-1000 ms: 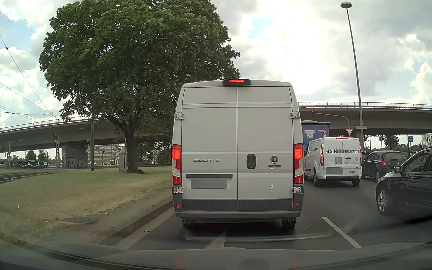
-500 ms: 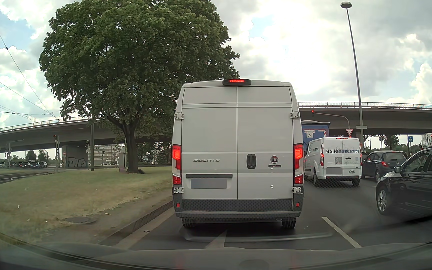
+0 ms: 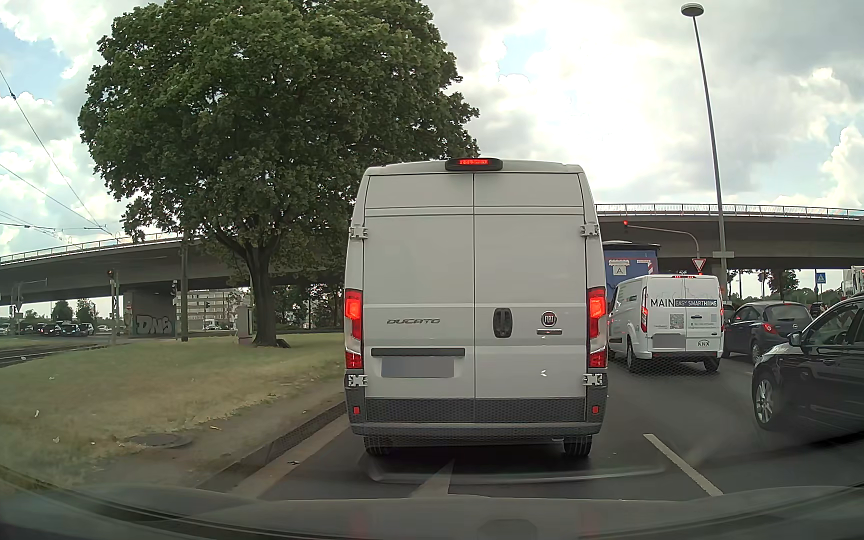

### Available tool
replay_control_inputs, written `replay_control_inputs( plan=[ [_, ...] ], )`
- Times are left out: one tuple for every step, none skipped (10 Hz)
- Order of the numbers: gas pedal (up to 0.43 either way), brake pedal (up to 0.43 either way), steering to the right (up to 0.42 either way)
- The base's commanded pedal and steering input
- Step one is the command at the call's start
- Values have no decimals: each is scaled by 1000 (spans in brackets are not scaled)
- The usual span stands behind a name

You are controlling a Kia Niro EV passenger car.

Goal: Follow the waypoints while adhering to traffic rules and regulations

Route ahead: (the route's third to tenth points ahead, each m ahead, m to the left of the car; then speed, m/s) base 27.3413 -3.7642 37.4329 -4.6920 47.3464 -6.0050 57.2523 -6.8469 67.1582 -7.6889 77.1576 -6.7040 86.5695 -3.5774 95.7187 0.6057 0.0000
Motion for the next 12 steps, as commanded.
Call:
replay_control_inputs(
  plan=[
    [0,317,2],
    [0,323,2],
    [0,317,2],
    [0,317,2],
    [0,317,2],
    [0,317,2],
    [0,317,2],
    [0,323,2],
    [0,323,2],
    [0,317,2],
    [0,317,2],
    [0,317,2]
  ],
)
